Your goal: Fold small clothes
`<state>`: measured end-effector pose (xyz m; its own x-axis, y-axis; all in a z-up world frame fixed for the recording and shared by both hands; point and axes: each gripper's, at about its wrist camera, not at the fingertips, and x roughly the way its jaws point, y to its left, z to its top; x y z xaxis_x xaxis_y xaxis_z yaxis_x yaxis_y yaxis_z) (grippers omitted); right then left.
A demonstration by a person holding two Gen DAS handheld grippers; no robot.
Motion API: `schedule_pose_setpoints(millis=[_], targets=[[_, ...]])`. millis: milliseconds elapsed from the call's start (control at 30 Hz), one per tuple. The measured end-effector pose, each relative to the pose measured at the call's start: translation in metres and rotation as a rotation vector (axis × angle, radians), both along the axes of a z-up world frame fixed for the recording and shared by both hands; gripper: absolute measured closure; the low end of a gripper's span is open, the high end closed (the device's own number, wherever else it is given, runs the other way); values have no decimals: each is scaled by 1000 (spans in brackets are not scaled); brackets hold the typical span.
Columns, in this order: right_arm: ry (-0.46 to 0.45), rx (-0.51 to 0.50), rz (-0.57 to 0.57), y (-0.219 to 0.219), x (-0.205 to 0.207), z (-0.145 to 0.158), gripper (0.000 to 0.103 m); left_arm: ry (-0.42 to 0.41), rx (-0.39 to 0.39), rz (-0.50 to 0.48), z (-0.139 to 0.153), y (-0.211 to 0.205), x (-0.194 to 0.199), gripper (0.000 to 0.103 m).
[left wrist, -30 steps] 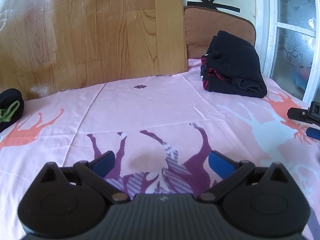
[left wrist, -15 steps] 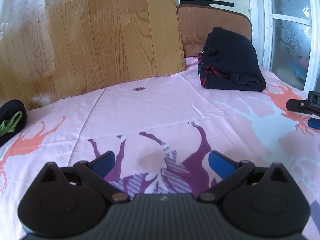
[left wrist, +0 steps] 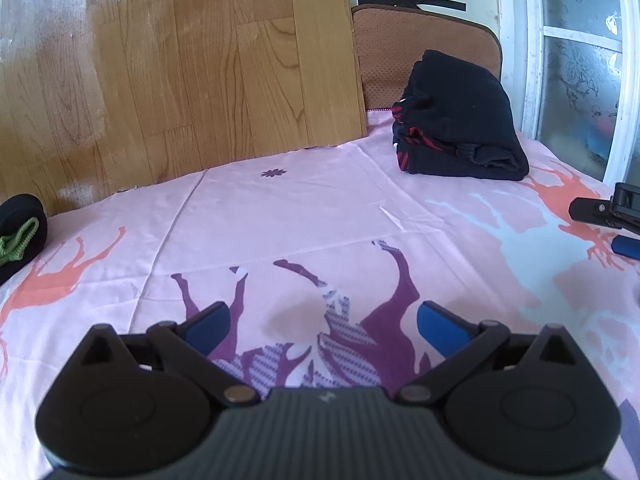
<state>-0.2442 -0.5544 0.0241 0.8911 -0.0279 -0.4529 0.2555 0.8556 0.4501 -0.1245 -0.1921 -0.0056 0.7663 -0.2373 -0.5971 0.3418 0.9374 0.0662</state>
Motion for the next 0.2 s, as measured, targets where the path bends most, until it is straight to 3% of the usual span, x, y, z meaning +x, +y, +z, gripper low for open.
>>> schedule_pose_setpoints(millis=[200], targets=[[0,0,0,0,0,0,12,0,8,-6,0,-2,-1,0]])
